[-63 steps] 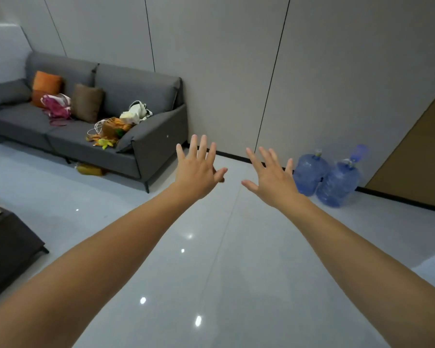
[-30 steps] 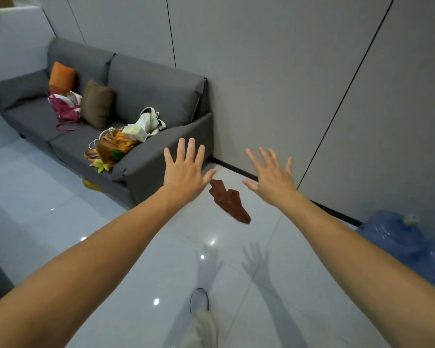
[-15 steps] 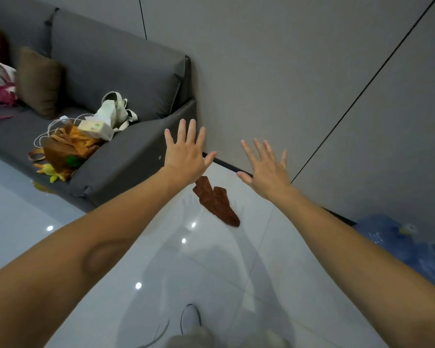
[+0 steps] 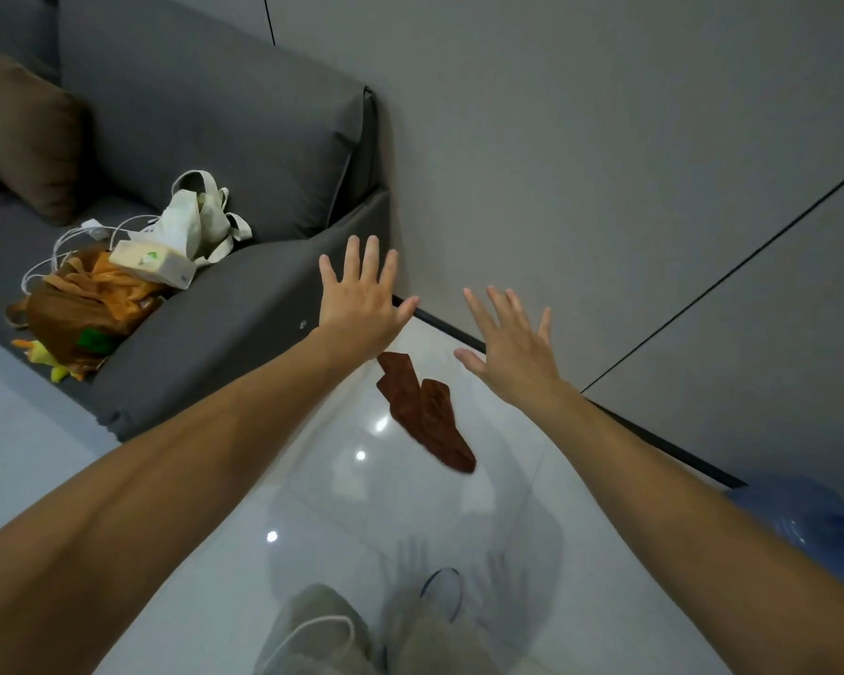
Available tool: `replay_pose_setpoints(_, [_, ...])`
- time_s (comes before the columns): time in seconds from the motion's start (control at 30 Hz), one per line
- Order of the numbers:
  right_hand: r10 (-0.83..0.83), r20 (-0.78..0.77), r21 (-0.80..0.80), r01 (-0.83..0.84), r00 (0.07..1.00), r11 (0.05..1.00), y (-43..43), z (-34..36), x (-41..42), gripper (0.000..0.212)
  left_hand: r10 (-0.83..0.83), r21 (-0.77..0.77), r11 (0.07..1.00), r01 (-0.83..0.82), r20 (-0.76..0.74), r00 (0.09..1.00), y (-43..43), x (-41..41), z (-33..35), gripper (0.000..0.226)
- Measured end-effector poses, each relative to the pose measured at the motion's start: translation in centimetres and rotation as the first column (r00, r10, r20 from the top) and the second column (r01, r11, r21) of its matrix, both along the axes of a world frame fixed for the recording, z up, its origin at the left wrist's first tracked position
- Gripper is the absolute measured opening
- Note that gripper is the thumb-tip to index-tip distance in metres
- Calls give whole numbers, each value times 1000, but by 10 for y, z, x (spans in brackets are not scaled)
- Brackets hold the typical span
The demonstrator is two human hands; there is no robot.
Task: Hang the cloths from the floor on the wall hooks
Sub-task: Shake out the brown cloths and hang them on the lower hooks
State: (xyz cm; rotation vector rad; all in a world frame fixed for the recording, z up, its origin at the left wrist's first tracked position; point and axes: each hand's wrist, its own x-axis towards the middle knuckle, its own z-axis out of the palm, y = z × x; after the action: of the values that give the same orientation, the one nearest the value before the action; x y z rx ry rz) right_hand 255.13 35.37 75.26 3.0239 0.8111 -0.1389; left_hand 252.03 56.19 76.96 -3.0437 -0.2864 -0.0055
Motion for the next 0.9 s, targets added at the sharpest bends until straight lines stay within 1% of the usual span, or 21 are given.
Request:
replay_pose_setpoints(0.1, [-14,-28,-18,13,1000,1000,14,-28,32,81,-4,-7,1000,4,5,1000,11,28,-29,75])
replay_pose_setpoints(0.2, [-34,-46,-8,34,998,999,30,-60,58,81,1,-32,999,-2,-39,999,27,56,-64,76])
replay_pose_setpoints(0.3, [-59,-44,-33,58,997,998,49,-103,79,80,-25,-51,998,23,-46,999,49,81,-107,76])
replay_pose_setpoints(0.37, [-103,-40,-29,102,994,994,63,-141,92,80,-63,-37,997,62,-32,997,66,98,-144,76])
replay_pose_setpoints(0.53, [-183,-29,-2,183,983,983,88,-262,110,80,-139,12,990,138,27,990,98,139,-249,74])
replay_pose_setpoints(0.7, [-232,-9,-3,232,973,973,98,-403,129,76,-209,44,978,206,87,974,99,175,-380,74])
replay_pose_setpoints(0.9, [-260,11,-12,260,966,965,94,-554,153,77,-294,63,955,290,86,952,89,202,-533,73])
